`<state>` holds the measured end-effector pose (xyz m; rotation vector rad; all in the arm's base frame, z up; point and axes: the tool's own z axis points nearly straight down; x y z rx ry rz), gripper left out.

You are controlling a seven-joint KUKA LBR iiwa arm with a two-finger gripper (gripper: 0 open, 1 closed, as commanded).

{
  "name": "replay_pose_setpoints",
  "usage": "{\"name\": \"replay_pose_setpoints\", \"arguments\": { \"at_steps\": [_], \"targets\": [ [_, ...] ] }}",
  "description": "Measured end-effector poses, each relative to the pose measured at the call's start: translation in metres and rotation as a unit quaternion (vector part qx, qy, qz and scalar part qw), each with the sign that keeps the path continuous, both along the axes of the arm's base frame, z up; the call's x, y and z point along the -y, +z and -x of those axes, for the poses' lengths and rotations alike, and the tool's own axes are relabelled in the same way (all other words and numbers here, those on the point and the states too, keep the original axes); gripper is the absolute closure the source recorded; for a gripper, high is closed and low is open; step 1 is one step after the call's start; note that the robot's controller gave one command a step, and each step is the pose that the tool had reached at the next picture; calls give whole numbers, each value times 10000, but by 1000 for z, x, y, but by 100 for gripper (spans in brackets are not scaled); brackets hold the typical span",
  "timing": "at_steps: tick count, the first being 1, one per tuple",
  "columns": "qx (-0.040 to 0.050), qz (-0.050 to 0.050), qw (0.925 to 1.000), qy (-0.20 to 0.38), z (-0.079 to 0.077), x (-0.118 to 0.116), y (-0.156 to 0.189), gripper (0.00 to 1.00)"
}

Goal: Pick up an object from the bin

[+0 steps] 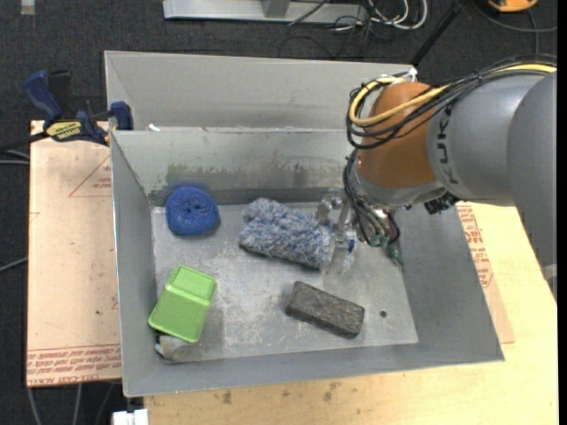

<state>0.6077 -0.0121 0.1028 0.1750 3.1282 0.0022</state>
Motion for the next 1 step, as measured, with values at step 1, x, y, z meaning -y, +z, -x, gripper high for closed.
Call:
{"name": "replay_pose_setpoints", "arguments": {
  "at_steps": [1],
  "targets": [
    [-44, 4, 9989, 472, -21, -13, 23, 0]
  ]
}}
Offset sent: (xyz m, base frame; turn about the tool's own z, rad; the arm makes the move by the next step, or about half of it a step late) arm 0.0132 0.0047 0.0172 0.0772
